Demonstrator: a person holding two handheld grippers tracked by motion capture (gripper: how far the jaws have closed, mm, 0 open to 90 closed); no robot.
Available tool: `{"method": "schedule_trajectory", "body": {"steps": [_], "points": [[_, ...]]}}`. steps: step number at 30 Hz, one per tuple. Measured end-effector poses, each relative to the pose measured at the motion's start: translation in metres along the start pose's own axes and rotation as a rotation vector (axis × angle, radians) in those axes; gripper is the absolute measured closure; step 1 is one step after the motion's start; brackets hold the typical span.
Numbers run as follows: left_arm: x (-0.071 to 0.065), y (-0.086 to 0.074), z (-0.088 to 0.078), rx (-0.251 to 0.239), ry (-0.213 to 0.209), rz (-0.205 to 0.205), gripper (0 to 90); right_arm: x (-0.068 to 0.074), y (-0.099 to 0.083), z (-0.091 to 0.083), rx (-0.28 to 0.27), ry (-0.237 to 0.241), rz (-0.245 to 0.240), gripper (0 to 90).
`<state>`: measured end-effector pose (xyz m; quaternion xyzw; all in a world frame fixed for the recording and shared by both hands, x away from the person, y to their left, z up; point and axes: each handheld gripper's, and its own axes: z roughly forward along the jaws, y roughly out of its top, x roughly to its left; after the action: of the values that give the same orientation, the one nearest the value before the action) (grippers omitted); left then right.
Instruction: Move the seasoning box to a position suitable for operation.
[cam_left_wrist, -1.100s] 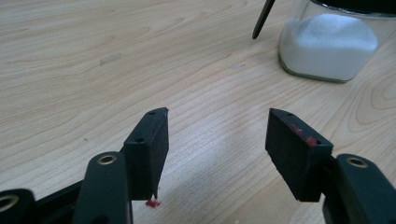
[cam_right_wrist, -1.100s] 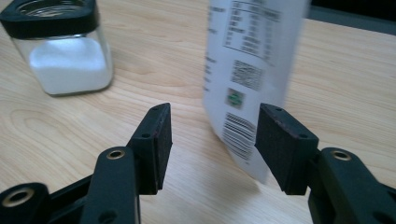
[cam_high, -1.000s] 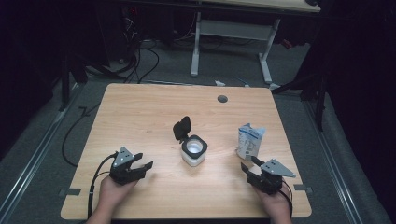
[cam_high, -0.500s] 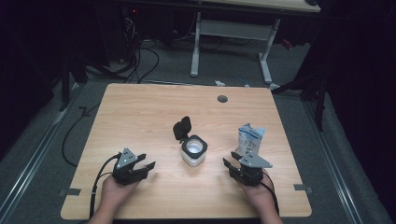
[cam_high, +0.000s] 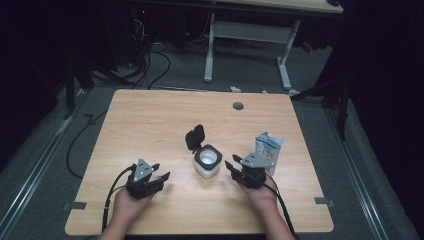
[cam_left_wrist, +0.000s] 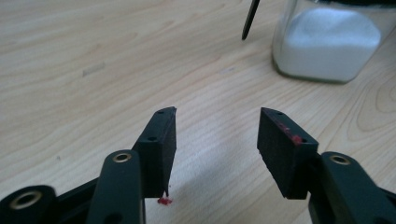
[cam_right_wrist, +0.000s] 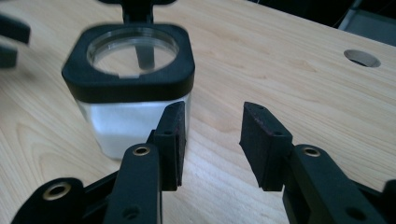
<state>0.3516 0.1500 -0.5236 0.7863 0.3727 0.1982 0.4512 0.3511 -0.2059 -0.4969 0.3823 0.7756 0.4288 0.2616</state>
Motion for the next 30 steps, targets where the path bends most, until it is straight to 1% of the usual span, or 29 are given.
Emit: {"method": "schedule_trajectory", "body": {"steps": [1, 3, 4, 7, 8, 9, 10, 11, 14, 15, 16, 18, 20, 22, 23, 26, 27, 29, 30], "points": [[0.000, 0.001, 0.001, -0.008, -0.006, -0.010, 49.3, 0.000, -0.001, 0.000, 0.003, -0.002, -0.009, 63.3], [-0.002, 0.005, 0.003, -0.009, -0.001, -0.020, 51.1, 0.000, -0.004, -0.002, -0.007, 0.030, 0.024, 64.5], [-0.002, 0.006, 0.005, -0.013, -0.002, -0.029, 51.9, 0.001, -0.005, -0.001, -0.004, 0.035, 0.024, 64.5], [-0.003, 0.011, 0.011, -0.015, -0.001, -0.050, 54.6, 0.003, -0.007, 0.002, 0.017, 0.030, 0.003, 64.8], [-0.004, 0.014, 0.013, -0.008, 0.007, -0.052, 54.6, 0.003, -0.008, 0.002, 0.021, 0.034, 0.004, 65.0], [-0.005, 0.017, 0.015, -0.003, 0.006, -0.052, 55.5, 0.003, -0.010, 0.003, 0.018, 0.049, 0.015, 65.0], [-0.006, 0.019, 0.016, -0.002, 0.007, -0.049, 56.7, 0.002, -0.010, 0.004, 0.021, 0.054, 0.015, 65.0], [-0.007, 0.023, 0.018, 0.000, 0.008, -0.048, 57.5, 0.002, -0.011, 0.004, 0.023, 0.054, 0.018, 65.1], [-0.008, 0.033, 0.024, 0.005, 0.014, -0.042, 61.3, 0.000, -0.012, 0.005, 0.024, 0.046, 0.007, 65.7], [-0.008, 0.035, 0.025, -0.004, 0.013, -0.050, 63.1, -0.001, -0.012, 0.006, 0.024, 0.047, 0.007, 66.4], [-0.007, 0.038, 0.027, -0.005, 0.008, -0.065, 65.3, -0.002, -0.012, 0.006, 0.021, 0.052, 0.012, 66.7], [-0.006, 0.042, 0.031, -0.004, 0.011, -0.079, 67.8, -0.003, -0.013, 0.004, 0.014, 0.055, 0.024, 68.3], [-0.005, 0.046, 0.035, -0.011, 0.001, -0.098, 72.9, -0.002, -0.013, 0.003, 0.014, 0.063, 0.022, 70.2], [-0.004, 0.048, 0.037, -0.024, -0.002, -0.118, 78.6, -0.001, -0.013, 0.003, 0.011, 0.058, 0.012, 73.2], [-0.003, 0.051, 0.038, -0.023, 0.000, -0.123, 80.5, -0.001, -0.013, 0.003, 0.011, 0.056, 0.013, 75.4], [-0.004, 0.058, 0.041, -0.035, 0.003, -0.113, 86.8, -0.001, -0.013, 0.004, 0.016, 0.056, 0.019, 82.0], [-0.005, 0.060, 0.041, -0.041, 0.004, -0.112, 88.3, 0.000, -0.014, 0.004, 0.017, 0.054, 0.014, 84.9], [-0.006, 0.065, 0.043, -0.049, 0.008, -0.111, 89.9, 0.000, -0.014, 0.004, 0.011, 0.057, 0.016, 89.8], [-0.005, 0.068, 0.044, -0.057, 0.004, -0.118, 90.0, 0.000, -0.014, 0.003, 0.010, 0.059, 0.018, 90.0]]}}
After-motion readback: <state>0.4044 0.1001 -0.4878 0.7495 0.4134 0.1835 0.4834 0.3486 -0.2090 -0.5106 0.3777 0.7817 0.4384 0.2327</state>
